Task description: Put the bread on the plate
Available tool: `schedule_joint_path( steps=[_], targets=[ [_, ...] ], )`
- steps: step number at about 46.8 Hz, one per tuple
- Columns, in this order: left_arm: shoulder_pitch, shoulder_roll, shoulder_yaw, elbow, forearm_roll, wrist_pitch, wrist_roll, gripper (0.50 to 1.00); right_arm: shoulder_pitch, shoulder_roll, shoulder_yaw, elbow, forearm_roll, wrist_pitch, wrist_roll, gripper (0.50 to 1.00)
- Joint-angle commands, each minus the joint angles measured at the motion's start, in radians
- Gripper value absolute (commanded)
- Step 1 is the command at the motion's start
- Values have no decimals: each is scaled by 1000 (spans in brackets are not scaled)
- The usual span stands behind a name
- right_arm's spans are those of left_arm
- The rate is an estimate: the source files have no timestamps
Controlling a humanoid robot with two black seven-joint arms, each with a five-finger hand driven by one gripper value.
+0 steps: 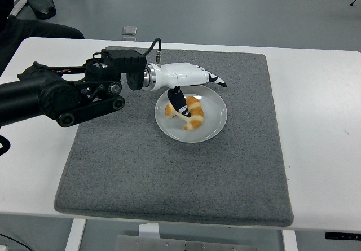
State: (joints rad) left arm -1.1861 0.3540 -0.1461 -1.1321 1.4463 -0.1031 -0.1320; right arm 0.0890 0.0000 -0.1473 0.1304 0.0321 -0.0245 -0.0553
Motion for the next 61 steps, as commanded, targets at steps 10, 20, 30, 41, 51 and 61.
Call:
schedule_joint_path(
  steps=[10,20,30,41,51,61],
  targets=[
    [-6,-1,-135,2,-139,-1,5,990,1,0,0,0,0,0,0,930],
    [-20,0,-213,35,-260,19,8,990,0,0,0,0,0,0,0,930],
    [-15,-1,-346,92,-372,72,22,990,1,0,0,0,0,0,0,930],
    [-66,3,-362,175,-681,152,40,990,1,0,0,0,0,0,0,932],
    [-92,33,-362,226,-932,194,51,990,0,0,0,0,0,0,0,930],
    [-90,79,-366,241,-1122,220,51,990,1,0,0,0,0,0,0,930]
  ],
)
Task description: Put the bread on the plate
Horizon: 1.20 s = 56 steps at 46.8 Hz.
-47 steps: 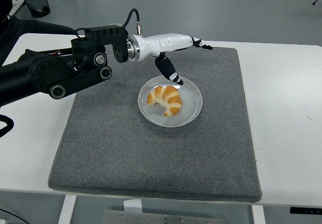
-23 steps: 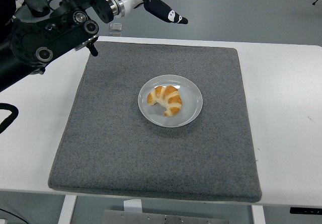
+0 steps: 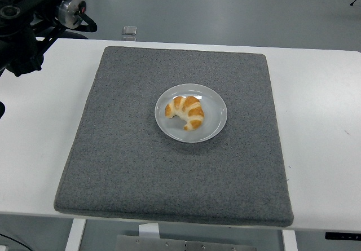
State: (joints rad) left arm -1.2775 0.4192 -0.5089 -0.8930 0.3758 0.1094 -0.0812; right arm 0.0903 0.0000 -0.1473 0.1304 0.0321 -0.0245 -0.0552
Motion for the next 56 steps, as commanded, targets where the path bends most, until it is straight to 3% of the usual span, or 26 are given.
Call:
schedule_joint_path(
  steps=[1,21,39,56],
  targets=[
    [1,19,-8,2,-69,10,0,990,-1,0,0,0,0,0,0,932],
    [78,105,-60,20,-310,23,-5,992,0,0,0,0,0,0,0,930],
    [259,118,-266,19,-314,-20,-23,1000,-1,0,0,0,0,0,0,930],
    [371,104,-319,17,-317,-56,-124,1000,0,0,0,0,0,0,0,932]
  ],
)
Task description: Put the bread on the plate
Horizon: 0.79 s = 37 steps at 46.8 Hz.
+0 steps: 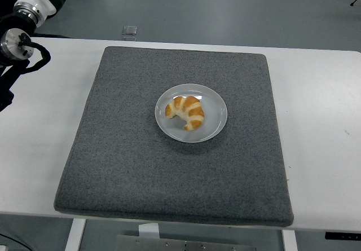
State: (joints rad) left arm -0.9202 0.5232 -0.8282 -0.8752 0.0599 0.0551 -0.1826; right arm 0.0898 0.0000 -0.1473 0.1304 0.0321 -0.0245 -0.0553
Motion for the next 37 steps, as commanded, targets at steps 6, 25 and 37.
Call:
schedule_joint_path(
  steps=[6,25,37],
  targets=[
    [38,0,0,-1,-26,-14,-44,1000,1,0,0,0,0,0,0,932],
    [103,0,-2,2,-61,-73,-149,1000,-1,0,0,0,0,0,0,930],
    [124,-17,-3,1,-74,-66,-178,1000,1,0,0,0,0,0,0,930]
  ],
)
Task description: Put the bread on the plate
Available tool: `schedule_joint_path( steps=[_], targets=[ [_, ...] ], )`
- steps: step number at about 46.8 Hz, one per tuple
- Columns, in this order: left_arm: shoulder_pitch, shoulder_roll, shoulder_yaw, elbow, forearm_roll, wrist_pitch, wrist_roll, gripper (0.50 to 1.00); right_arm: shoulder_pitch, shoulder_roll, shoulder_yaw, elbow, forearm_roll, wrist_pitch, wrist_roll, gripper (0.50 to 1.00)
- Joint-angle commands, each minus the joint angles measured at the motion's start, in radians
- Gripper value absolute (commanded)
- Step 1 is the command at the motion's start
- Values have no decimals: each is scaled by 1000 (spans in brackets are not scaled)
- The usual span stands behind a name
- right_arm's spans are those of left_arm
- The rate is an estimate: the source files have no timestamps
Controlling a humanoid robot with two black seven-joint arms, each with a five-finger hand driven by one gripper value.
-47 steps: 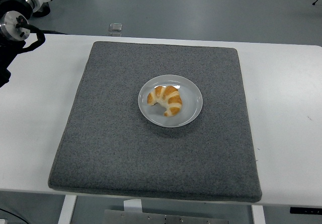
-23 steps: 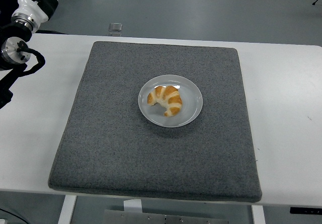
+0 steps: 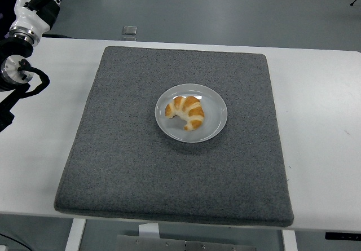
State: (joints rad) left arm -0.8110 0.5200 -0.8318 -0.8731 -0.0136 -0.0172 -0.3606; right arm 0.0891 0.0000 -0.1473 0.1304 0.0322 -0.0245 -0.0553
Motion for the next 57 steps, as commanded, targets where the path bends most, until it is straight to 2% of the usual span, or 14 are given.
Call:
schedule_joint_path(
  steps=[1,17,39,57],
  targets=[
    [19,-20,0,-1,0,9,0,1000,0,0,0,0,0,0,0,930],
    [38,-75,0,2,-54,66,2,1000,0,0,0,0,0,0,0,932],
    [38,-164,-24,46,-62,65,-1,1000,1,0,0,0,0,0,0,932],
    [36,-167,-44,49,-62,66,-3,1000,-2,0,0,0,3,2,-5,930]
  ],
)
